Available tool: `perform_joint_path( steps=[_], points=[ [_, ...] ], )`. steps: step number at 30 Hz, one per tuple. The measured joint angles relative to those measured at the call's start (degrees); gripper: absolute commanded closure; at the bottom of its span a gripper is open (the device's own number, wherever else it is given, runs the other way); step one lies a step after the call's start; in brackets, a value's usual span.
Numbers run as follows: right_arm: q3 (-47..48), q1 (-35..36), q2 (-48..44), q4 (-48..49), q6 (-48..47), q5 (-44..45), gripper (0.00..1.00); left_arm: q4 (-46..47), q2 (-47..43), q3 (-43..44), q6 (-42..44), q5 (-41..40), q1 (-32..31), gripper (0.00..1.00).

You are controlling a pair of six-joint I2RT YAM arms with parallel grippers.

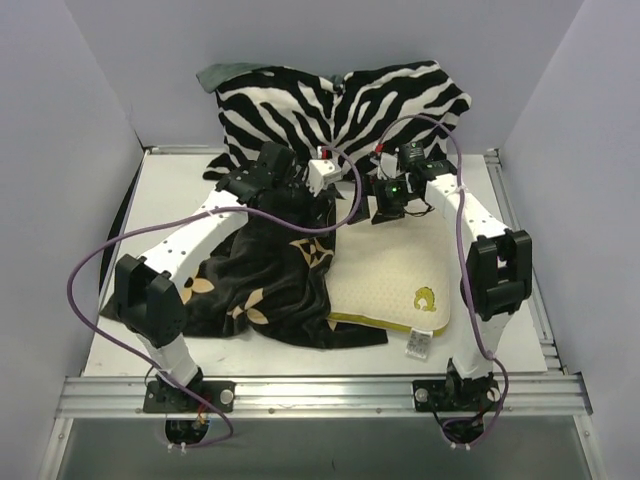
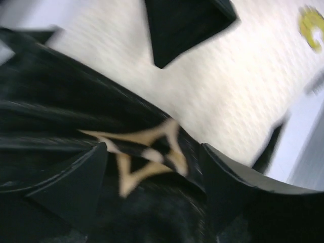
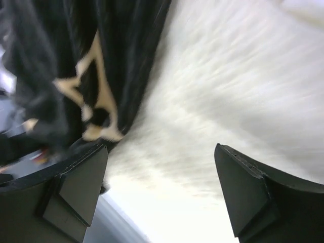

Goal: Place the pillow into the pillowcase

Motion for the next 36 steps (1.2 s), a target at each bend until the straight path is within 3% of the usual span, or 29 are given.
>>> perform_joint_path(
  steps=[7,12,13,15,16,17,18,19,20,21,25,30,36],
  points=[
    [13.16,-2.54,5.77,-0.74,-8.33,13.81,0.10,5.44,14.69,16.24,-6.47,-12.83,0.81,0.13],
    [14.62,-4.85,14.05,-1.29,-8.70,17.14,0.12,5.62,28.30,25.83,-11.26,-20.26,0.98,0.11],
    [14.62,-5.22,15.30,-1.46,-8.72,16.81,0.20,5.64,30.29,27.15,-11.85,-21.64,1.01,0.12],
    [14.62,-5.66,17.03,-1.75,-8.52,15.15,0.37,5.64,33.27,28.89,-13.33,-23.56,1.16,0.23],
    [14.62,-5.77,17.51,-1.75,-8.44,13.46,0.55,5.62,34.29,29.44,-13.90,-24.37,1.27,0.30],
    [14.60,-5.79,17.64,-1.70,-8.22,12.07,0.67,5.60,34.97,29.70,-14.82,-24.61,1.44,0.49],
    [14.45,-5.86,17.66,-1.66,-7.56,10.47,0.77,5.62,35.32,29.73,-16.09,-24.37,1.68,0.62],
    [14.14,-5.95,17.66,-1.44,-6.86,8.79,0.95,5.62,35.47,29.73,-17.03,-23.63,2.01,0.69],
    [13.60,-6.03,17.66,-0.98,-6.10,7.10,1.00,5.79,35.50,29.73,-18.01,-22.25,2.45,0.74],
    [12.81,-6.10,17.62,-0.31,-5.01,5.57,1.00,6.19,35.50,29.73,-19.10,-19.96,2.91,0.80],
    [6.82,-6.32,16.06,4.59,0.09,0.24,1.00,11.89,33.59,25.53,-23.54,-10.29,4.28,0.82],
    [0.55,-5.20,11.13,9.64,7.10,-5.27,1.00,20.96,25.86,13.05,-29.77,-2.84,1.40,0.81],
    [-7.61,-4.48,2.78,14.91,10.10,-10.40,1.00,30.91,15.50,-0.13,-35.89,0.46,-2.54,0.77]
  ],
)
